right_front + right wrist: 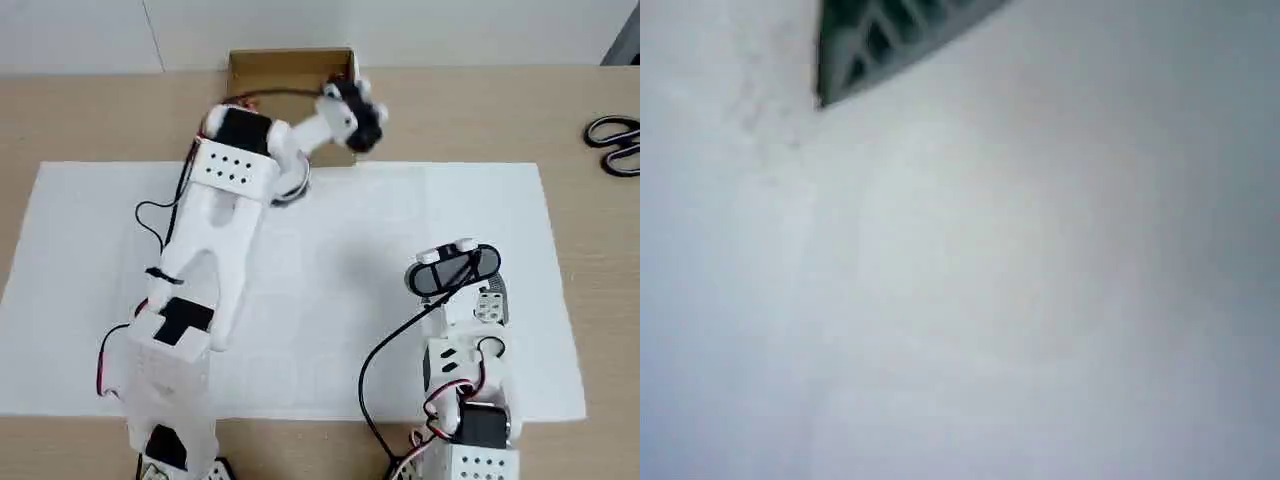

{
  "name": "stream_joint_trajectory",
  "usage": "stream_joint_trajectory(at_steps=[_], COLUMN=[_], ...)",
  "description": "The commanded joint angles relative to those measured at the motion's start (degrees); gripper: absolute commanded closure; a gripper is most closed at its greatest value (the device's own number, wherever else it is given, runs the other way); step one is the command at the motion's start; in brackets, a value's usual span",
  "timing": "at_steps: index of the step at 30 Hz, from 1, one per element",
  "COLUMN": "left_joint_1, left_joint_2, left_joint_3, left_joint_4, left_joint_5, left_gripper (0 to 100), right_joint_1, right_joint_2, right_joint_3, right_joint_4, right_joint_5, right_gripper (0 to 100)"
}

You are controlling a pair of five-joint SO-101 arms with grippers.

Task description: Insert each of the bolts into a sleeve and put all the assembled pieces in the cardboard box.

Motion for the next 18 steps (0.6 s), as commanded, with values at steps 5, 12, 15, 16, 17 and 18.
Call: stream_joint_trajectory(at_steps=[5,12,15,16,17,18], left_joint_1=[-4.9,-6.3,-5.3,-5.2,-5.2,-5.4], left_joint_2=[-0.4,11.1,15.7,17.1,18.5,20.0], left_joint_3=[-11.6,-11.8,-11.8,-11.8,-11.8,-11.8], left_joint_4=[-16.7,-40.7,-46.8,-48.6,-50.5,-52.8], left_joint_5=[16.5,29.2,29.0,29.0,29.0,28.9], left_gripper=[99,99,99,99,99,99], right_joint_1=[-0.1,-0.1,-0.1,-0.1,-0.1,-0.1], right_joint_2=[-0.9,-0.9,-0.9,-0.9,-0.9,-0.9], right_joint_3=[0.4,0.4,0.4,0.4,0.4,0.4], right_joint_4=[-0.2,0.0,0.0,0.0,0.0,0.0], right_joint_5=[0.1,0.1,0.1,0.1,0.1,0.1], right_gripper=[77.9,77.9,77.9,77.9,77.9,77.9])
